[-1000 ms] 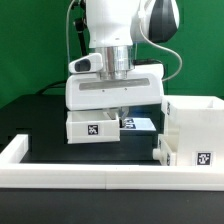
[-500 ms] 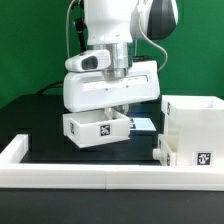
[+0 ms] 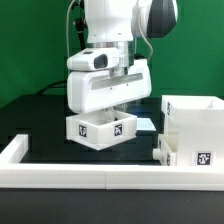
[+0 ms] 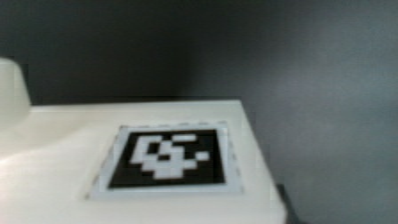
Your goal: Assemble drawer
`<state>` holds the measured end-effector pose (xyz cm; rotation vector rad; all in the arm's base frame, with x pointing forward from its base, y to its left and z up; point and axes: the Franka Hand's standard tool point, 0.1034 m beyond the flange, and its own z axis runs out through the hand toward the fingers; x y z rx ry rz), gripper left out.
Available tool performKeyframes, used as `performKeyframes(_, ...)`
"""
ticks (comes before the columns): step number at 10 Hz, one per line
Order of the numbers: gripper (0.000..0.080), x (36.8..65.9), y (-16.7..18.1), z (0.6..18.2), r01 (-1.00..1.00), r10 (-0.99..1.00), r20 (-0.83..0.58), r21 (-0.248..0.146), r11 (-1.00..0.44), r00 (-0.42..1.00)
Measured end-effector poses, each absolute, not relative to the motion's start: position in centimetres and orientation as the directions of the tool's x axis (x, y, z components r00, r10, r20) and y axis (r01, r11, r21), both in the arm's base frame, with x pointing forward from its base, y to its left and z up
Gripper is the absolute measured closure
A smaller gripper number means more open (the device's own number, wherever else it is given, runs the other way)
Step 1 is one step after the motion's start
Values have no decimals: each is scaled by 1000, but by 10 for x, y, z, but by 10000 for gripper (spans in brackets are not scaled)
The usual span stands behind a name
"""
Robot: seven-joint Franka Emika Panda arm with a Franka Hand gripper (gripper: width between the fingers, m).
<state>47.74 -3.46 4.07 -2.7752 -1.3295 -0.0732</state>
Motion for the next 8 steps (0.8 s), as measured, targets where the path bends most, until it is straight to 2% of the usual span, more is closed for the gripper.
performKeyframes(1,758,481,-37,42,841,838,72,-24,-541,541)
performKeyframes(3,758,491,-37,46,901,899,64,-26,-433,434)
performKeyframes(5,758,505,-38,53,965,964,51,-15,-262,263)
performKeyframes(6,758,512,-38,58,964,963,48,-28,-264,266)
performKeyframes(8,758,511,-38,56,963,962,49,-28,-266,267)
